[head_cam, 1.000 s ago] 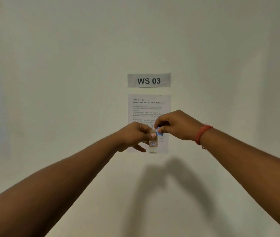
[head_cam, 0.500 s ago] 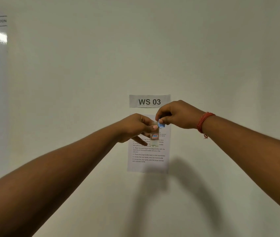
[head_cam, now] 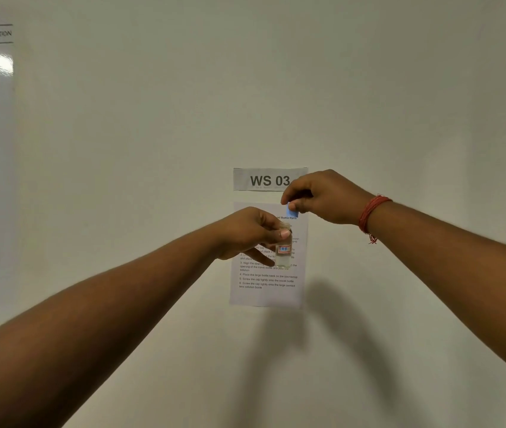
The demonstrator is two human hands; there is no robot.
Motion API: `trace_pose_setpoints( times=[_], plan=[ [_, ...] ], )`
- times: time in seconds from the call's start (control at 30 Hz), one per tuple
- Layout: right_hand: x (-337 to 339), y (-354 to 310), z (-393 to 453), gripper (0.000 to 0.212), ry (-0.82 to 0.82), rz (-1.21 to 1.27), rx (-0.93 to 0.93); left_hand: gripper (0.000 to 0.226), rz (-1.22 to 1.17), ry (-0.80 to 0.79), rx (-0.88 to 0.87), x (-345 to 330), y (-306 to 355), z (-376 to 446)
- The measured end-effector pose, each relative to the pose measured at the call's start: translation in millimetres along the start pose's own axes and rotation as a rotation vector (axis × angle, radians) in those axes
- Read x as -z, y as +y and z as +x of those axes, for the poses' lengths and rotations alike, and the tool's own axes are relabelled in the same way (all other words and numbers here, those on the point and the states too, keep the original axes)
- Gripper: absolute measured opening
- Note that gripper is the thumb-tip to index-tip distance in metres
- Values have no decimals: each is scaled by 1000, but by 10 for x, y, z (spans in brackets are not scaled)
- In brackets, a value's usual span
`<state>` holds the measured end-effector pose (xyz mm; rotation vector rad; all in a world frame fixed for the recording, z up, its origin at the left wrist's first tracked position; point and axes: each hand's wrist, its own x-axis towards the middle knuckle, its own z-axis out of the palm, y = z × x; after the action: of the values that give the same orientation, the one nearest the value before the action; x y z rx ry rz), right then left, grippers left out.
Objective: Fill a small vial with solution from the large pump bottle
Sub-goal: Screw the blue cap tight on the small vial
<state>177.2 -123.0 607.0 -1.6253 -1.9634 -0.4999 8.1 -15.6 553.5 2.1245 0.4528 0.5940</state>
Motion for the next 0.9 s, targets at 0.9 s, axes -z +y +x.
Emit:
trace_pose_setpoints(
  times=[0.9],
  plan=[
    [-206, -43, -48, 14, -168, -15, 64, 22, -41, -18, -26, -88, -212, 16]
  ],
)
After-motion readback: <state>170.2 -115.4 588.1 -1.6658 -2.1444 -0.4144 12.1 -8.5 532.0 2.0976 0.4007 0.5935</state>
